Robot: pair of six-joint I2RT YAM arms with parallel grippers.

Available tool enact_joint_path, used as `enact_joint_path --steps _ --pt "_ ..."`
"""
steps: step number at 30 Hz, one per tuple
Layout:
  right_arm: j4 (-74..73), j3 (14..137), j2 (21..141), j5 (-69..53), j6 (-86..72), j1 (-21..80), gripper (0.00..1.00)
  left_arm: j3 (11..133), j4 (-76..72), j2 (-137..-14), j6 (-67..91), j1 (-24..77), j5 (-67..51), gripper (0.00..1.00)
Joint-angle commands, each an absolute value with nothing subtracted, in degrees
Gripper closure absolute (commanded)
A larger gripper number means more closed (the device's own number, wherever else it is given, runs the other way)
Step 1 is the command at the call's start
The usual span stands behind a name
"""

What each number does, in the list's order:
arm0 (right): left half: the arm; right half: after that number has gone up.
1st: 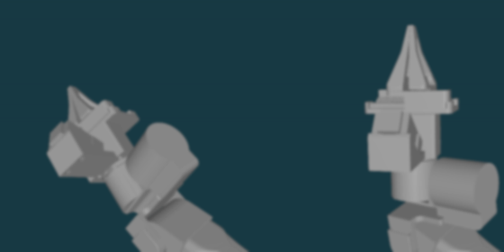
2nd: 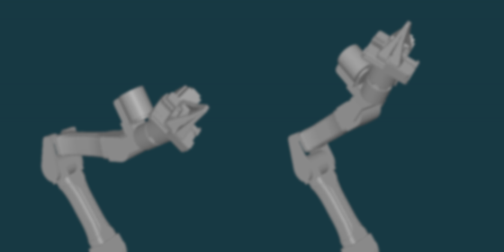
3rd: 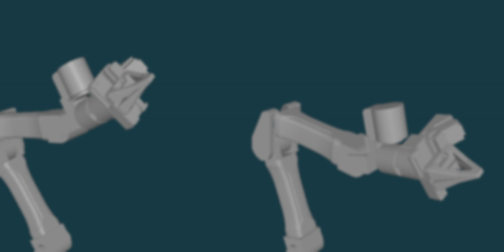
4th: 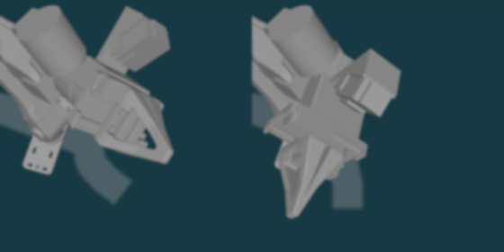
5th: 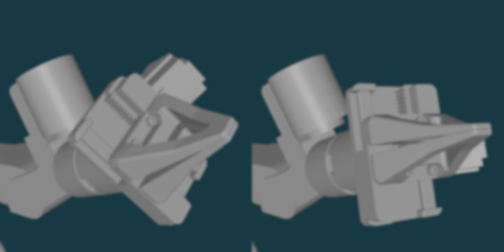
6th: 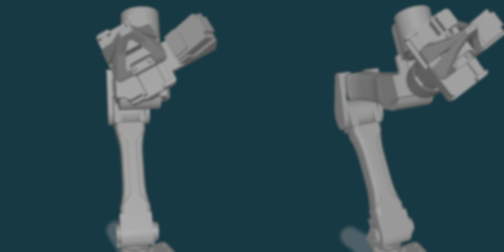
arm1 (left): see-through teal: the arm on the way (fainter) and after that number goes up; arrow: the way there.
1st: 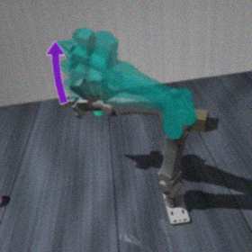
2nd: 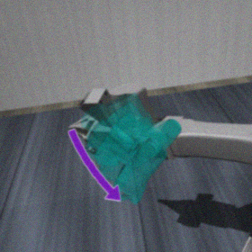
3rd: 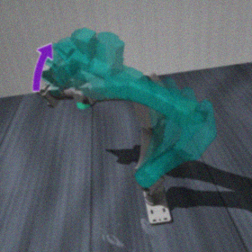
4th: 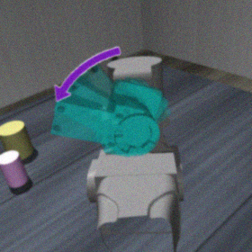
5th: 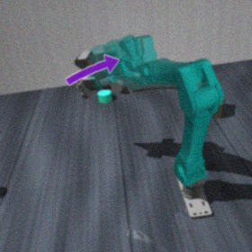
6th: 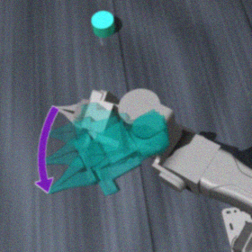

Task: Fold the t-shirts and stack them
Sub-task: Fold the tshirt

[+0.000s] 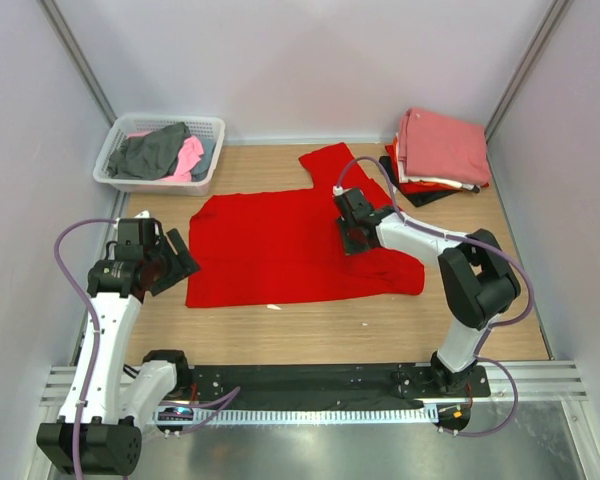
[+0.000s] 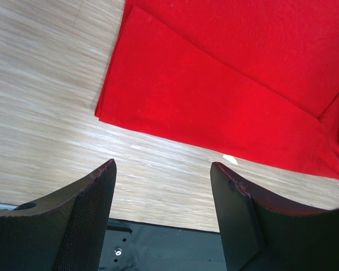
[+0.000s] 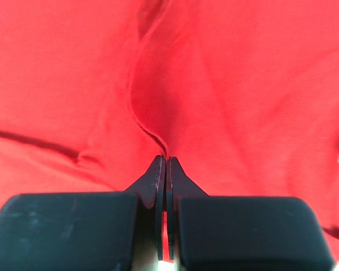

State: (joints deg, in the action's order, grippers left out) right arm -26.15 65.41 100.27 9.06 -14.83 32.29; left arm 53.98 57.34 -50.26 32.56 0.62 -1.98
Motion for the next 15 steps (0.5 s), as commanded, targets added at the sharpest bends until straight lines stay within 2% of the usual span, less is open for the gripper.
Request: enact_joint_path --steps 1,15 --pt "-28.12 70.12 98.35 18.34 -10.29 32.34 0.99 53.79 57.13 -50.27 32.61 0.18 -1.76 0.32" --pt "-24.44 78.74 105.99 36.80 2.19 32.08 0.99 53.70 57.30 -51.42 32.43 0.26 -2.37 0.32"
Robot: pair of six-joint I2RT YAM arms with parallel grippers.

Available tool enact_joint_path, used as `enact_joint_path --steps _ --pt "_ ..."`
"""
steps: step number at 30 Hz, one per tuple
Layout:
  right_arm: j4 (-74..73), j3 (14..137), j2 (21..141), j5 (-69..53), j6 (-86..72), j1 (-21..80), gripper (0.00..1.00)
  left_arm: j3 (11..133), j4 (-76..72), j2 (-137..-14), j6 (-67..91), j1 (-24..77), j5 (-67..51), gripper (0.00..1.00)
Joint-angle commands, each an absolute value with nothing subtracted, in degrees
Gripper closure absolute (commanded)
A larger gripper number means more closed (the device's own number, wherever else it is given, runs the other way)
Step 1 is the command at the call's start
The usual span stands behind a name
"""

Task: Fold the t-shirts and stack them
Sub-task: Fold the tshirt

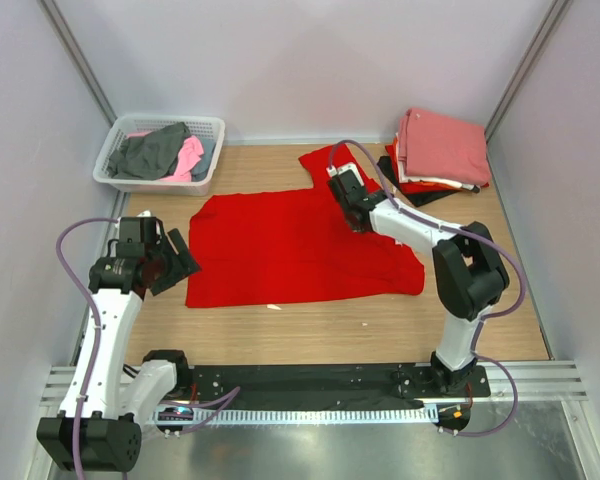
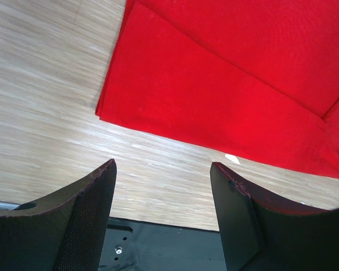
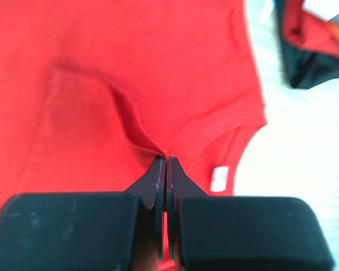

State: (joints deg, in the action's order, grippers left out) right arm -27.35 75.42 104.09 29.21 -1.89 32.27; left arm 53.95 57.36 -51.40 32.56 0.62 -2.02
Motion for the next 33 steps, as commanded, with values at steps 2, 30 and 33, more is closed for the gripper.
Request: enact_joint_path --steps 2,30,33 --pt "-22.78 79.45 108.00 38.23 4.12 31.91 0.99 53.70 57.22 -51.59 32.43 0.18 -2.29 0.32" --pt "-3.87 81.30 113.21 38.06 11.69 26.81 0.99 53.79 57.66 -53.26 32.78 0.26 -1.50 0.32" --pt "-0.89 80.16 111.10 36.39 11.95 26.81 0.99 53.79 57.66 -53.35 32.87 0.18 -1.49 0.32"
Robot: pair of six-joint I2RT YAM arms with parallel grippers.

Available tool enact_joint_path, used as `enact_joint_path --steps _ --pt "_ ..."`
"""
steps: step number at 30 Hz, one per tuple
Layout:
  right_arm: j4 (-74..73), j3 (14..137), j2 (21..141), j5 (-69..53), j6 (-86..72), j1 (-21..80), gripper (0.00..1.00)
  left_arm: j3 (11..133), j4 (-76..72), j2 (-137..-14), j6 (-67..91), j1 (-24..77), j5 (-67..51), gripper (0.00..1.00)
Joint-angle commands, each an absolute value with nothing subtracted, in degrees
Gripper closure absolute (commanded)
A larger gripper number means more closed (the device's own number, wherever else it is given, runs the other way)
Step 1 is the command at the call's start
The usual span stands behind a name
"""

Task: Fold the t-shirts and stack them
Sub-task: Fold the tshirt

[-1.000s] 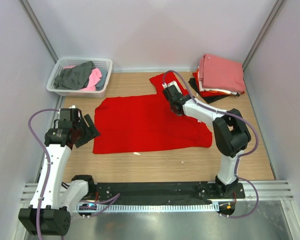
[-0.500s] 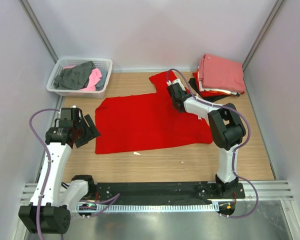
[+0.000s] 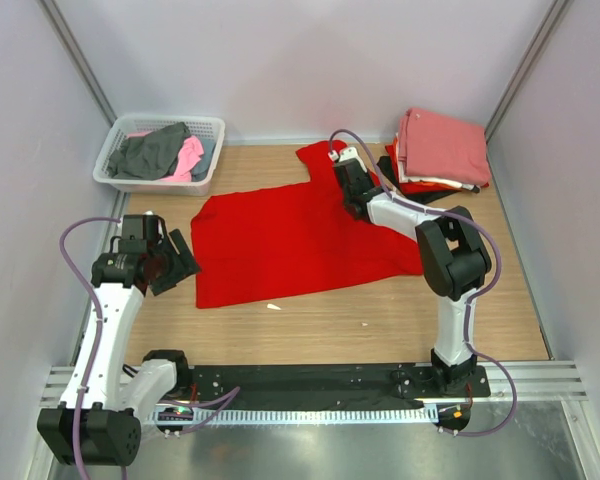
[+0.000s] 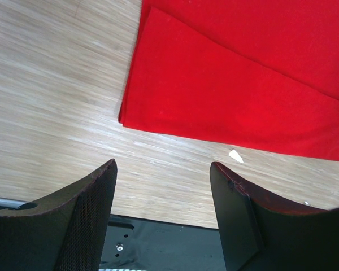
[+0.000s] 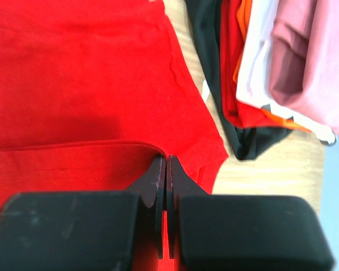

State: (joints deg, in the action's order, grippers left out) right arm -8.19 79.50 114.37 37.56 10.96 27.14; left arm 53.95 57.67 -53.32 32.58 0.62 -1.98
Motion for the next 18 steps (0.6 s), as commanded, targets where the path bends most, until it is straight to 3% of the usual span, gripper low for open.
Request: enact_joint_path --steps 1,7,12,15,16,18 --pt "-0.36 79.90 110.75 35.69 12.21 26.72 0.99 53.79 57.66 -53.35 32.87 0.18 -1.41 0.32" --pt "6.23 80.69 113.20 39.90 14.59 25.93 0.99 53.79 57.66 -53.35 32.96 0.18 -1.23 0.32" --pt "3.52 85.60 120.13 42.10 13.19 23.91 0.99 53.70 57.66 -53.44 32.96 0.26 -1.23 0.32" --pt "0.36 88.76 122.60 38.95 11.35 22.50 0.84 53.70 57.66 -53.52 32.96 0.18 -1.32 0.32" --pt "-3.56 89.73 123.91 37.98 10.55 22.06 0.66 53.70 57.66 -53.53 32.96 0.18 -1.32 0.32" --pt "-6.49 92.80 125.06 36.04 8.28 21.01 0.44 53.79 57.66 -53.52 32.96 0.18 -1.32 0.32"
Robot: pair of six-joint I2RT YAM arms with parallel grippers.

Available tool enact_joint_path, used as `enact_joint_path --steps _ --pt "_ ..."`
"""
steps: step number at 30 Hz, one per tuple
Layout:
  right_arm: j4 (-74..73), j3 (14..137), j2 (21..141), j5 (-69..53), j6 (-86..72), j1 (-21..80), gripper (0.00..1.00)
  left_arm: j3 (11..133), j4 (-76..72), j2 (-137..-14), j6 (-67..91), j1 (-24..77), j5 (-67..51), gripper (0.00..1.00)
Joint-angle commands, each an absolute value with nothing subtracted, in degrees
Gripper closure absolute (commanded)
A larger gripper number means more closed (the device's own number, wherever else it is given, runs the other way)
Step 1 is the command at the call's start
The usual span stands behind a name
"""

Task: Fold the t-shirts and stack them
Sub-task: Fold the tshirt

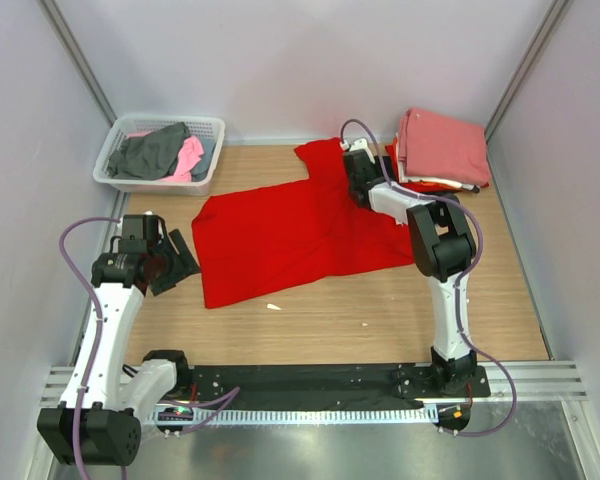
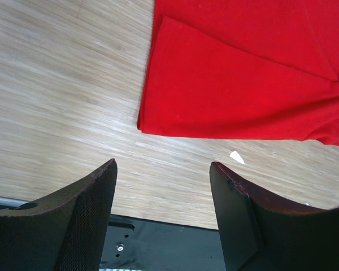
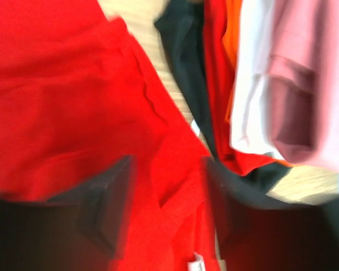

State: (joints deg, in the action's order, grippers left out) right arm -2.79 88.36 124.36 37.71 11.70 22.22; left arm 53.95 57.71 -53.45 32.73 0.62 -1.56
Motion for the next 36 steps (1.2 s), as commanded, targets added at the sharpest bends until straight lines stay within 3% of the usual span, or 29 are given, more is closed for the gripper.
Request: enact_joint_path --steps 1,4,10,14,19,22,28,36 --pt "-8.68 93.51 125.33 35.95 7.91 20.83 0.32 53.79 57.66 -53.44 32.87 0.18 -1.32 0.32" --pt "-10.19 93.61 123.50 36.30 7.12 20.65 0.18 53.79 57.57 -53.35 32.87 -1.23 -1.41 0.32" --pt "-14.14 89.13 109.88 35.07 3.00 20.57 0.08 53.44 57.04 -53.70 33.49 -1.32 -0.79 0.33" --pt "-20.29 82.21 98.46 32.09 -8.91 20.13 0.00 53.61 56.69 -54.32 33.92 -0.53 -0.88 0.33" --pt "-26.72 64.66 84.66 15.88 -22.83 15.31 0.00 51.51 54.77 -54.57 43.91 12.87 5.16 0.32" --pt "-22.77 51.13 75.70 7.24 -28.82 11.88 0.07 48.87 52.66 -57.55 48.06 19.66 9.04 0.32" --pt "-22.15 38.69 68.21 0.72 -32.87 1.77 0.17 43.86 48.08 -60.38 52.64 23.73 13.88 0.35" --pt "-13.73 35.51 74.61 -9.40 -32.78 -7.73 0.35 40.08 44.04 -63.55 53.88 23.82 18.01 0.38"
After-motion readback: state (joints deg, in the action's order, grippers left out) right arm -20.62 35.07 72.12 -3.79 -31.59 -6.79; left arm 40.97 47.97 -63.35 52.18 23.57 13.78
